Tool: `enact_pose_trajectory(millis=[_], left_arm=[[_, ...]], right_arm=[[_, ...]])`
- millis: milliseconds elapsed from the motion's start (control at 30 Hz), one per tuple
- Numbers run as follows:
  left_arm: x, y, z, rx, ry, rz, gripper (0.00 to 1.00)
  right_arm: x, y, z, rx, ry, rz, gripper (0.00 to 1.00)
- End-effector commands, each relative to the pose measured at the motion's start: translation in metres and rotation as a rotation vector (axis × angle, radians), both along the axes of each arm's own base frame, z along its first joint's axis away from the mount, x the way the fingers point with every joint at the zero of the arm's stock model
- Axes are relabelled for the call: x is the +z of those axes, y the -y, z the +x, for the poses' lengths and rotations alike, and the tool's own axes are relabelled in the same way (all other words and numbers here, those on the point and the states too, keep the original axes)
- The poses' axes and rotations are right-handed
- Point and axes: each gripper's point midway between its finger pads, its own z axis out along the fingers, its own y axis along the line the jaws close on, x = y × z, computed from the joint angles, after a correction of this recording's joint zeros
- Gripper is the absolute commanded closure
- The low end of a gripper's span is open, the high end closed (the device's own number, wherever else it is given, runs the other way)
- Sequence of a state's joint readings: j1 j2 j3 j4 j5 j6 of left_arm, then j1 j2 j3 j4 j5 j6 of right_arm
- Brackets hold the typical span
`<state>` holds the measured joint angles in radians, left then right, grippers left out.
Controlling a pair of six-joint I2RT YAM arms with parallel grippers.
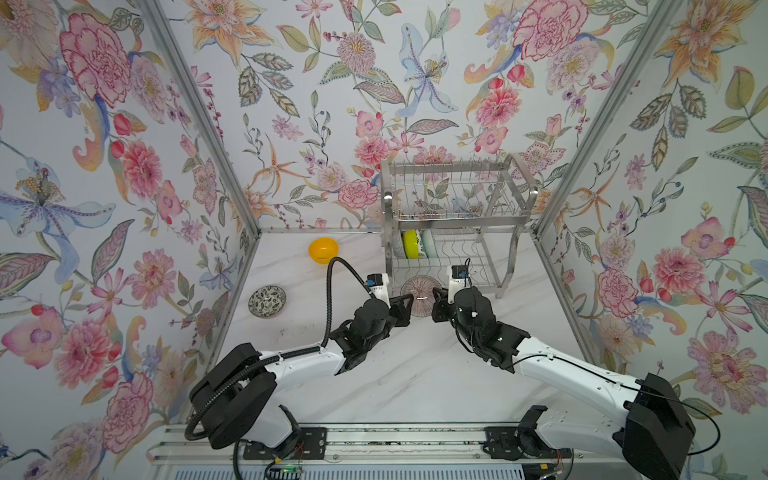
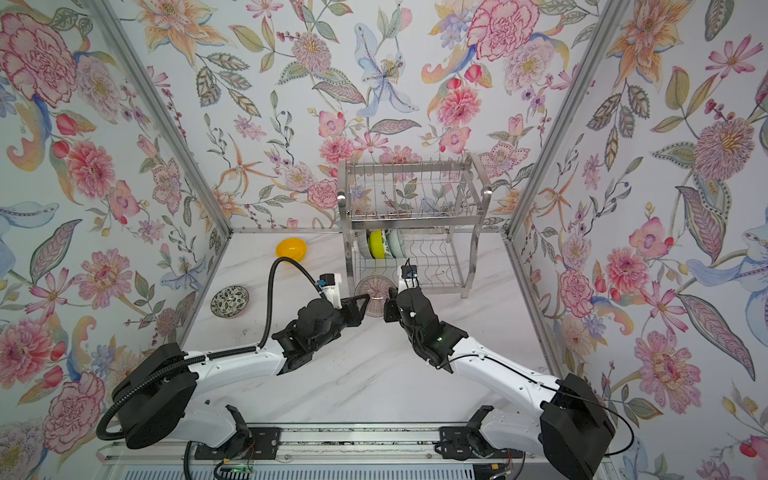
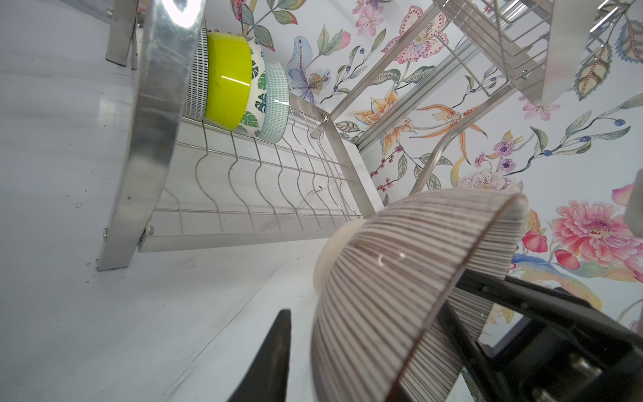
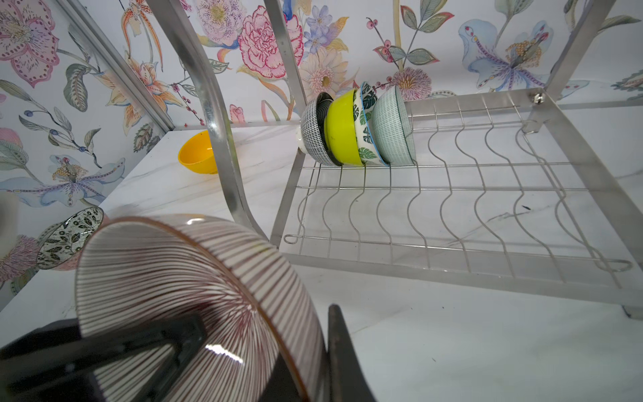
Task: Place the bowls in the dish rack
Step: 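Grasp the raised bowl rim with the right gripper beside the left, then release the left gripper and carry the bowl toward the rack with right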
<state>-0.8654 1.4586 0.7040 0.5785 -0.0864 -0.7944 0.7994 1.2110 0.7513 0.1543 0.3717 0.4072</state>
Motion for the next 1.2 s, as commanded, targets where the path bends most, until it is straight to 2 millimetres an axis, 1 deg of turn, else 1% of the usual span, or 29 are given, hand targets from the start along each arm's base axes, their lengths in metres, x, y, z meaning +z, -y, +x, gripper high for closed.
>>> enact_pose_trajectory(millis=[0, 67, 100, 133, 267, 367, 433, 500, 567, 600, 733, 867, 1033, 1167], left_arm=[[0.005, -0.004, 0.0, 0.018, 0.027, 0.016, 0.83], [0.007, -0.004, 0.0, 0.021, 0.03, 0.011, 0.99], [0.008, -0.005, 0.0, 0.024, 0.032, 0.012, 1.0], [0.007, -0.006, 0.0, 0.03, 0.033, 0.017, 1.0], [0.011, -0.015, 0.002, 0.067, 0.053, 0.031, 1.0], [0.015, -0.025, 0.007, 0.114, 0.072, 0.06, 1.0], [0.017, -0.029, 0.01, 0.138, 0.082, 0.077, 1.0], [0.015, -0.035, 0.013, 0.171, 0.084, 0.093, 1.0], [0.011, -0.041, 0.018, 0.213, 0.076, 0.114, 1.0], [0.009, -0.044, 0.021, 0.23, 0.071, 0.128, 1.0], [0.007, -0.05, 0.03, 0.28, 0.074, 0.184, 1.0], [0.008, -0.061, 0.035, 0.346, 0.088, 0.218, 1.0], [0.01, -0.075, 0.038, 0.42, 0.099, 0.261, 1.0], [0.007, -0.09, 0.039, 0.495, 0.098, 0.301, 1.0]], right_arm=[[0.024, -0.012, 0.003, 0.013, 0.07, 0.092, 0.99], [0.023, -0.015, 0.003, 0.023, 0.061, 0.097, 0.95], [0.022, -0.017, 0.003, 0.029, 0.056, 0.099, 0.92], [0.021, -0.019, 0.003, 0.037, 0.046, 0.102, 0.87], [0.017, -0.029, 0.001, 0.085, 0.008, 0.126, 0.79], [0.01, -0.035, 0.001, 0.103, -0.04, 0.141, 0.65], [0.007, -0.039, 0.002, 0.116, -0.072, 0.165, 0.59], [0.007, -0.042, 0.005, 0.127, -0.102, 0.198, 0.51], [0.009, -0.046, 0.006, 0.15, -0.131, 0.237, 0.4], [0.009, -0.047, 0.007, 0.16, -0.141, 0.253, 0.36], [0.013, -0.042, 0.009, 0.146, -0.183, 0.333, 0.19], [0.025, -0.029, 0.01, 0.13, -0.203, 0.45, 0.02], [0.037, -0.015, 0.011, 0.107, -0.215, 0.534, 0.01], [0.041, 0.0, 0.015, 0.048, -0.248, 0.608, 0.02]])
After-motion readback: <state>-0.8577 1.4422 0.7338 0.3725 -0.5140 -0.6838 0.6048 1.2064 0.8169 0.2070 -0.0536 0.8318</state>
